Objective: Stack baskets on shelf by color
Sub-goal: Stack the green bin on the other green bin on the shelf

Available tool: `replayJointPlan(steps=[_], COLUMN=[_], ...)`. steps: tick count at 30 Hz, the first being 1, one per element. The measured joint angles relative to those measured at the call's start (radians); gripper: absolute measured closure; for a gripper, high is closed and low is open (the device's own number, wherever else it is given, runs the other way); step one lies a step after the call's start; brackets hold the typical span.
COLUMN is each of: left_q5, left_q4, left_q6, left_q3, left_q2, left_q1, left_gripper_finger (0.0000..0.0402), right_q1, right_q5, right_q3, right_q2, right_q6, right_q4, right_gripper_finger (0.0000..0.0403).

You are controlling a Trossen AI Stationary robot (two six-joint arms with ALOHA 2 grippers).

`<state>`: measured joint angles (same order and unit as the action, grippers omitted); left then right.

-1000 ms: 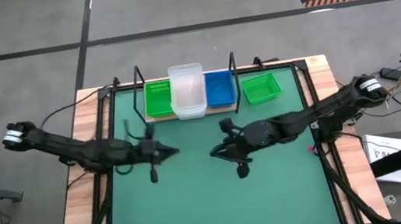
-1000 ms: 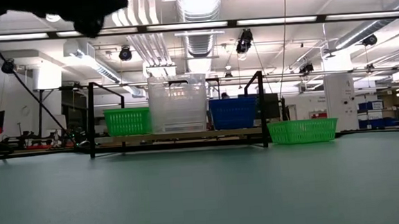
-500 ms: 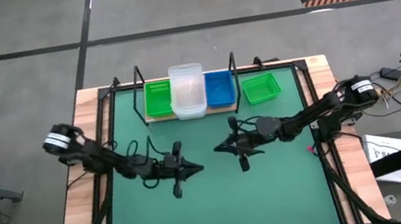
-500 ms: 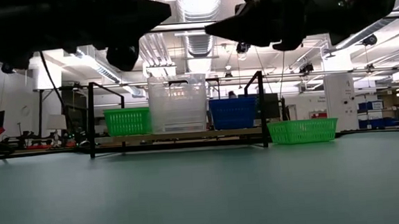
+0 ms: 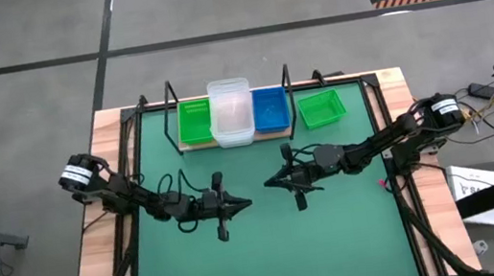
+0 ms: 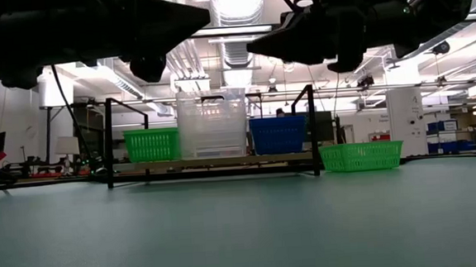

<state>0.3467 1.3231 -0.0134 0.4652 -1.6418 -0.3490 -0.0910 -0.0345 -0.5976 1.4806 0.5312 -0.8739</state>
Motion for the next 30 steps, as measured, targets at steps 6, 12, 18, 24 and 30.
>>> replayJointPlan(steps=[6, 12, 18, 24, 30], left_q5=[0.012, 0.014, 0.014, 0.04, 0.048], left_q4=[0.01, 0.05, 0.049, 0.011, -0.347], left_q6=[0.102, 0.103, 0.101, 0.103, 0.021], left_q3=[0.0, 0.024, 0.049, 0.012, -0.101], left_q2=[0.0, 0.014, 0.016, 0.136, 0.475], left_q1=[0.009, 0.009, 0.009, 0.007, 0.007], left_gripper_finger=[0.0402, 0.0402, 0.0402, 0.0402, 0.0402], right_q1=[-0.009, -0.054, -0.104, -0.158, -0.176], right_q5=[-0.101, -0.097, -0.096, 0.026, 0.069], right_q3=[0.016, 0.034, 0.064, 0.117, 0.234], right_q2=[0.076, 0.085, 0.066, 0.039, -0.053], right_q6=[0.059, 0.028, 0.003, -0.035, -0.086], right_q4=[-0.193, -0.283, -0.283, -0.285, -0.285], right_gripper_finger=[0.0394, 0.0394, 0.0394, 0.0394, 0.0394])
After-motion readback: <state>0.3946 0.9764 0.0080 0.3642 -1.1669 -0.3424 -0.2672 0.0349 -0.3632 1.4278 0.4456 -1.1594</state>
